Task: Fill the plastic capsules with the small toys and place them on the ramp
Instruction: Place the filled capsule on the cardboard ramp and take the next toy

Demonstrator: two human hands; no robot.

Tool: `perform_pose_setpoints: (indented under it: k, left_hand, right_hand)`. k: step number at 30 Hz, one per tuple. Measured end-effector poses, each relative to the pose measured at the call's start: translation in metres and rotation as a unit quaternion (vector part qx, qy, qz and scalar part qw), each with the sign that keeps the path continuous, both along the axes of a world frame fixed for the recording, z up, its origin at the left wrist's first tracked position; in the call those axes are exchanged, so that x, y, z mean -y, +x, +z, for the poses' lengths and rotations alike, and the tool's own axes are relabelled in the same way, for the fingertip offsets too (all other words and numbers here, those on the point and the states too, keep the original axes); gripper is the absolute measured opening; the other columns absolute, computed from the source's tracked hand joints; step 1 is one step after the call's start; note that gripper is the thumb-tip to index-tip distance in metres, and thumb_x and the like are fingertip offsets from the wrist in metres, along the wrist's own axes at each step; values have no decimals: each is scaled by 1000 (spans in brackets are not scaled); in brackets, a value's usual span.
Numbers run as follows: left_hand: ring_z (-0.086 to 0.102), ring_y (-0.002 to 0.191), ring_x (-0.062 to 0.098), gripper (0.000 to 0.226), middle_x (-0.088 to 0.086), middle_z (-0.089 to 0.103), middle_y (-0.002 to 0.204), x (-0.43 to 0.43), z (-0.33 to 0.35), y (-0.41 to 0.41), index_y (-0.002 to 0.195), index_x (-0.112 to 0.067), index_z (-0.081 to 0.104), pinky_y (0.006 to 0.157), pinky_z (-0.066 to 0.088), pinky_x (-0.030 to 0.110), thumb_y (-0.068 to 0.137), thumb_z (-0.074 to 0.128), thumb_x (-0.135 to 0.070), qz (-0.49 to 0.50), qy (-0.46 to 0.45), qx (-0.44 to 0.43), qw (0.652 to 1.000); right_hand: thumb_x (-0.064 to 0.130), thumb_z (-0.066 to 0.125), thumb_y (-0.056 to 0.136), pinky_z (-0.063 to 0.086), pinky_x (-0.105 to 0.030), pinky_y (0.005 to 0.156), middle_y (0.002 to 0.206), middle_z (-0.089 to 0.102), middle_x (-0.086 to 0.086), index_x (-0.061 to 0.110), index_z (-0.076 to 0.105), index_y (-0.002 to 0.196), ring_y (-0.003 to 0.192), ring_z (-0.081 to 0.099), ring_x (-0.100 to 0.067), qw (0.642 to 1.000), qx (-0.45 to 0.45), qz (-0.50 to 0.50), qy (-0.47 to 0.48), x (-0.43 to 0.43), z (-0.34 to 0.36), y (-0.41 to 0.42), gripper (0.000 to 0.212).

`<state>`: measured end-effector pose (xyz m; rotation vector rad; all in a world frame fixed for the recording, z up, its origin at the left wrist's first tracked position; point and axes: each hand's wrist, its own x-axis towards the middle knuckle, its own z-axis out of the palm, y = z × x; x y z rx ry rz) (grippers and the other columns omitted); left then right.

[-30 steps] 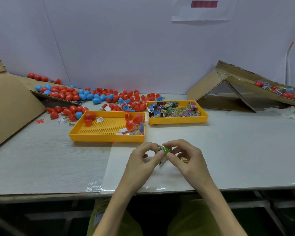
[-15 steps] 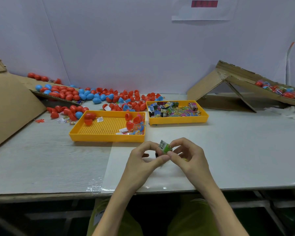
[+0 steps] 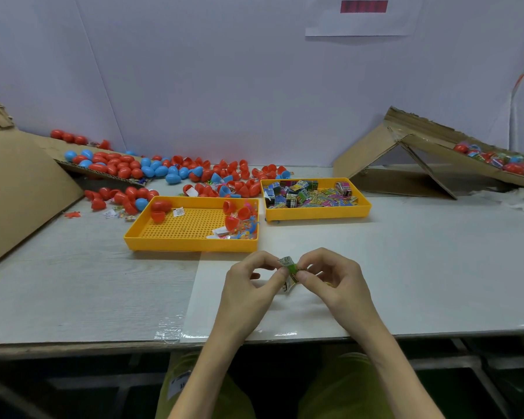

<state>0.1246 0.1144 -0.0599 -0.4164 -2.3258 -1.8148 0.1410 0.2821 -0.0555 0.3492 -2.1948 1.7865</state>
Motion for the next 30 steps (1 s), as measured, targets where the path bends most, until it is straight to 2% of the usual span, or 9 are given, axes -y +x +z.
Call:
perform_pose_setpoints:
  k: [4, 8, 10, 13, 14, 18, 22, 24, 30]
  left_hand:
    - [65, 91, 6, 7, -13, 71, 84, 0, 0, 0, 83, -23, 73, 79, 44, 26, 89, 73, -26, 9, 4, -1, 1000]
    - [64, 91, 5, 5, -15, 70, 84, -1, 0, 1, 84, -23, 72, 81, 47, 27, 89, 74, -23, 7, -21, -14, 1000]
    - [63, 90, 4, 7, -16, 69, 83, -2, 0, 2, 83, -23, 70, 82, 48, 27, 89, 74, -22, 17, -37, -33, 999]
    - [63, 90, 4, 10, -16, 67, 82, -2, 2, 4, 81, -24, 68, 83, 48, 26, 88, 74, -23, 6, -36, -46, 998]
    - [63, 91, 4, 10, -16, 68, 82, -2, 2, 5, 81, -24, 68, 83, 48, 26, 88, 74, -24, 1, -35, -45, 998]
    - [62, 91, 5, 11, -15, 68, 80, -3, 1, 4, 79, -23, 68, 84, 48, 26, 88, 75, -25, 29, -47, -34, 998]
    - [60, 91, 6, 12, -14, 66, 81, -4, -1, 3, 77, -23, 67, 80, 43, 14, 86, 76, -24, 68, -66, -45, 994]
    - [60, 92, 6, 12, -14, 66, 83, -4, -1, 2, 78, -23, 67, 78, 42, 13, 85, 77, -25, 69, -68, -43, 994]
    - [59, 96, 7, 11, -15, 65, 86, -4, 0, 2, 78, -25, 68, 79, 40, 12, 86, 76, -24, 58, -65, -35, 996]
  right_hand:
    - [18, 67, 80, 47, -18, 65, 78, 70, 1, 16, 69, 83, 69, 62, -10, 1000, -2, 15, -22, -1, 0, -1, 4]
    - [16, 61, 80, 45, -14, 64, 80, 69, -1, 13, 65, 80, 69, 61, -9, 998, 15, 34, -55, -3, 2, -1, 5]
    - [18, 60, 82, 45, -19, 65, 85, 67, -2, 15, 63, 79, 73, 60, -11, 998, 27, 57, -26, 0, 3, -1, 5]
    - [29, 64, 85, 48, -39, 68, 89, 65, 3, 19, 64, 77, 81, 61, -20, 997, 28, 55, 46, 4, 1, -1, 13]
    - [31, 66, 85, 48, -40, 69, 90, 64, 6, 20, 64, 75, 82, 61, -21, 997, 21, 45, 52, 5, 1, -1, 14]
    - [27, 73, 80, 46, -24, 64, 95, 63, 10, 20, 71, 73, 77, 61, -15, 1000, -15, 7, 6, 1, 2, 0, 10]
    - [17, 76, 78, 45, -22, 66, 97, 62, 7, 22, 75, 76, 79, 60, -15, 999, -14, 19, -24, -1, 0, 0, 6]
    - [16, 73, 79, 47, -23, 70, 95, 64, 4, 21, 76, 76, 85, 62, -16, 998, -12, 41, -39, -3, 0, 0, 7]
    - [28, 72, 76, 51, -28, 75, 90, 67, -3, 18, 79, 79, 87, 63, -20, 995, -6, 65, -77, -6, 0, 1, 12]
